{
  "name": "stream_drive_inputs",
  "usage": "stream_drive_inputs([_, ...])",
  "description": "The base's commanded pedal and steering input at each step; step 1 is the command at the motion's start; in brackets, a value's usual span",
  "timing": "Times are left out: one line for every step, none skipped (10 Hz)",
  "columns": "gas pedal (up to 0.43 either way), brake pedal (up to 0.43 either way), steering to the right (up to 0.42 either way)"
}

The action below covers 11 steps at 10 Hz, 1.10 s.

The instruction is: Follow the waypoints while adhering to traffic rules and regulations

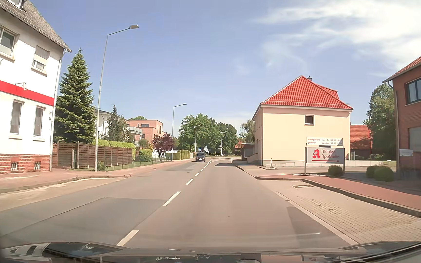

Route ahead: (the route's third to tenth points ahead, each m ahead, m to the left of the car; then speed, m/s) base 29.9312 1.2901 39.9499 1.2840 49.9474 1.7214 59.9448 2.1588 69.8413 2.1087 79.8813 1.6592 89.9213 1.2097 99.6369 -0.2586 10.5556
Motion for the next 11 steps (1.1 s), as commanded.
stream_drive_inputs([0.287, 0.000, -0.011])
stream_drive_inputs([0.287, 0.000, -0.009])
stream_drive_inputs([0.287, 0.000, -0.008])
stream_drive_inputs([0.280, 0.000, -0.008])
stream_drive_inputs([0.280, 0.000, -0.008])
stream_drive_inputs([0.280, 0.000, -0.007])
stream_drive_inputs([0.280, 0.000, -0.008])
stream_drive_inputs([0.280, 0.000, -0.007])
stream_drive_inputs([0.280, 0.000, -0.007])
stream_drive_inputs([0.280, 0.000, -0.007])
stream_drive_inputs([0.280, 0.000, -0.008])
